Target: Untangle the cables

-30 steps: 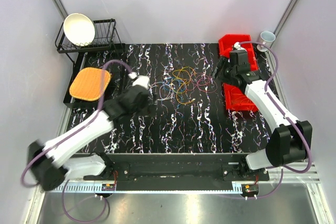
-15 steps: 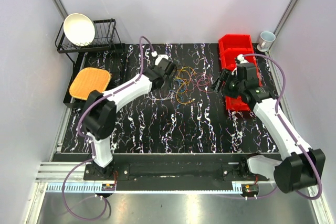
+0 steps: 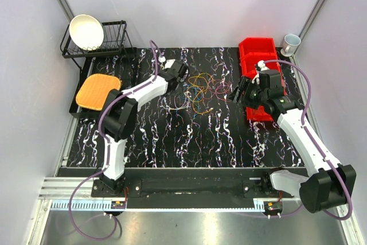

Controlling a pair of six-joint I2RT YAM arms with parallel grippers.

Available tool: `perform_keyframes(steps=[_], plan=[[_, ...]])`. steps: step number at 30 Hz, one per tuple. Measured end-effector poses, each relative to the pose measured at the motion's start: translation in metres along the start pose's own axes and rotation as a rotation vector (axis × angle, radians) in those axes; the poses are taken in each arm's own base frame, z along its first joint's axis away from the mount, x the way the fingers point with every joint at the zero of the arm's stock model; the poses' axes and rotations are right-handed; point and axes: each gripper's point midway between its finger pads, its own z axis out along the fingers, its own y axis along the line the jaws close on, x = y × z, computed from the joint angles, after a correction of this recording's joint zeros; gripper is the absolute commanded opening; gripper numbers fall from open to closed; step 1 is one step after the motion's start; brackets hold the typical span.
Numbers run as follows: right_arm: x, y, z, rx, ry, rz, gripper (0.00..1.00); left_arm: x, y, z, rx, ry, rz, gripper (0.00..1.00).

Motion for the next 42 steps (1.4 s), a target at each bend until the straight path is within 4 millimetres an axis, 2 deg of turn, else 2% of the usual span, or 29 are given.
perform_keyframes(steps=[1,2,3,5,10,12,14,16,17,18,20,21,22,23,25,26,27,29,31,33,36,39,42], plan=[[0.000,0.000,0.000,0.000,0.001,0.000,0.70,-0.001,0.001,0.004,-0.003,0.003,-0.008,0.42],[0.001,0.000,0.000,0.000,0.002,0.000,0.70,-0.001,0.003,0.008,-0.007,0.007,-0.014,0.26],[0.001,-0.001,0.000,0.001,0.003,0.001,0.70,-0.001,0.004,0.010,-0.008,0.010,-0.019,0.15],[0.003,-0.002,0.001,0.003,0.007,0.001,0.70,-0.001,0.005,0.016,-0.008,0.020,-0.021,0.00],[0.003,-0.002,0.001,0.004,0.009,0.002,0.70,-0.009,0.001,0.016,0.021,0.023,-0.017,0.00],[0.003,-0.002,0.001,0.004,0.009,0.002,0.70,-0.022,-0.004,0.006,0.043,-0.007,0.002,0.00],[0.003,-0.002,0.001,0.005,0.009,0.003,0.70,-0.040,-0.012,-0.016,0.079,-0.046,0.033,0.01],[0.003,-0.002,0.001,0.004,0.007,0.004,0.70,-0.071,-0.029,-0.055,0.159,-0.117,0.066,0.02],[0.003,-0.002,0.000,0.004,0.006,0.004,0.70,-0.091,-0.040,-0.083,0.220,-0.172,0.075,0.02],[0.003,-0.001,0.000,0.003,0.003,0.004,0.70,-0.116,-0.049,-0.119,0.293,-0.247,0.082,0.02],[0.002,-0.001,-0.002,0.001,0.000,0.007,0.70,-0.147,-0.060,-0.185,0.425,-0.364,0.098,0.02],[0.002,0.000,-0.003,0.000,-0.002,0.010,0.71,-0.162,-0.061,-0.232,0.508,-0.443,0.110,0.02],[0.001,0.001,-0.005,-0.002,-0.006,0.012,0.71,-0.169,-0.059,-0.261,0.559,-0.489,0.118,0.01],[0.000,0.003,-0.008,-0.006,-0.010,0.015,0.70,-0.175,-0.054,-0.297,0.623,-0.551,0.129,0.01],[-0.005,0.008,-0.015,-0.019,-0.030,0.018,0.71,-0.176,-0.044,-0.342,0.702,-0.625,0.146,0.00],[-0.008,0.011,-0.020,-0.029,-0.046,0.018,0.71,-0.170,-0.039,-0.355,0.732,-0.643,0.156,0.00],[-0.012,0.015,-0.025,-0.042,-0.063,0.015,0.71,-0.161,-0.035,-0.359,0.751,-0.638,0.168,0.00],[-0.018,0.024,-0.038,-0.077,-0.100,0.009,0.71,-0.137,-0.031,-0.352,0.780,-0.599,0.197,0.00],[-0.021,0.033,-0.052,-0.121,-0.127,-0.002,0.71,-0.105,-0.033,-0.329,0.804,-0.504,0.241,0.00],[-0.024,0.047,-0.067,-0.188,-0.154,-0.020,0.71,-0.067,-0.038,-0.294,0.817,-0.372,0.289,0.00],[-0.024,0.072,-0.085,-0.319,-0.168,-0.058,0.69,0.002,-0.035,-0.248,0.838,-0.126,0.355,0.00],[-0.021,0.097,-0.095,-0.462,-0.137,-0.091,0.66,0.026,-0.035,-0.249,0.894,-0.040,0.385,0.00],[-0.016,0.116,-0.097,-0.588,-0.079,-0.111,0.61,0.031,-0.041,-0.269,1.000,-0.036,0.412,0.00]])
